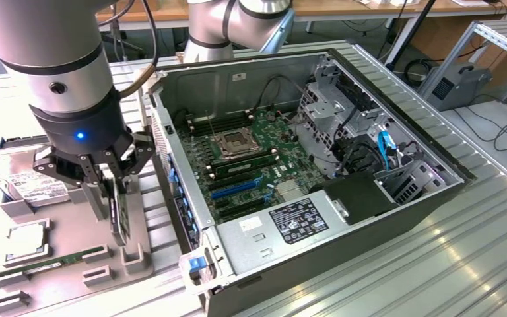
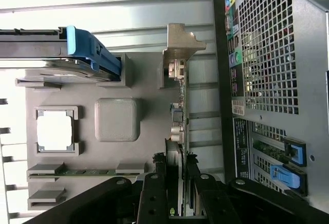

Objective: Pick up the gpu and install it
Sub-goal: 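Pick up the gpu and move the gpu toward the slot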

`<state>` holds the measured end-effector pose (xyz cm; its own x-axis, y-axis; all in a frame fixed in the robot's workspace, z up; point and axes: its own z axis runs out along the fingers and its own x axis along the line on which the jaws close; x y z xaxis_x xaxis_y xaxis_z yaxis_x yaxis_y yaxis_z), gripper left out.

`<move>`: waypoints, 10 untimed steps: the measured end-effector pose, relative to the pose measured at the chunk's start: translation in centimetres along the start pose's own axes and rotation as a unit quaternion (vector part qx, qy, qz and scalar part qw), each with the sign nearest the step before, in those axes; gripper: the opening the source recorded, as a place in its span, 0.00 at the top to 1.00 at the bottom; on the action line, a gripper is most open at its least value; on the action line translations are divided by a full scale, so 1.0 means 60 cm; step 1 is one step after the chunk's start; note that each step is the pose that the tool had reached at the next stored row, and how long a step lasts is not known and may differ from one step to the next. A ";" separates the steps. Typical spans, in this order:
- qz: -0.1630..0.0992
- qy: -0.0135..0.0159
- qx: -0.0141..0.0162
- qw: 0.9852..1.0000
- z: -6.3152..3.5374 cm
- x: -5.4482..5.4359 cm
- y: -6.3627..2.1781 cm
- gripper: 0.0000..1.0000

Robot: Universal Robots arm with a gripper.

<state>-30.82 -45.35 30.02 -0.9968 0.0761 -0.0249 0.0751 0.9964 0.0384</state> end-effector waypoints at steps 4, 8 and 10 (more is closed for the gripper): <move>0.000 0.000 0.000 1.000 -0.003 0.000 0.000 0.74; 0.000 0.000 0.000 1.000 -0.007 0.000 0.000 0.74; 0.000 0.000 0.000 1.000 -0.008 0.000 0.000 0.74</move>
<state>-30.82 -45.35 30.52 -0.9968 0.0761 -0.0249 0.0751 0.9964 0.0384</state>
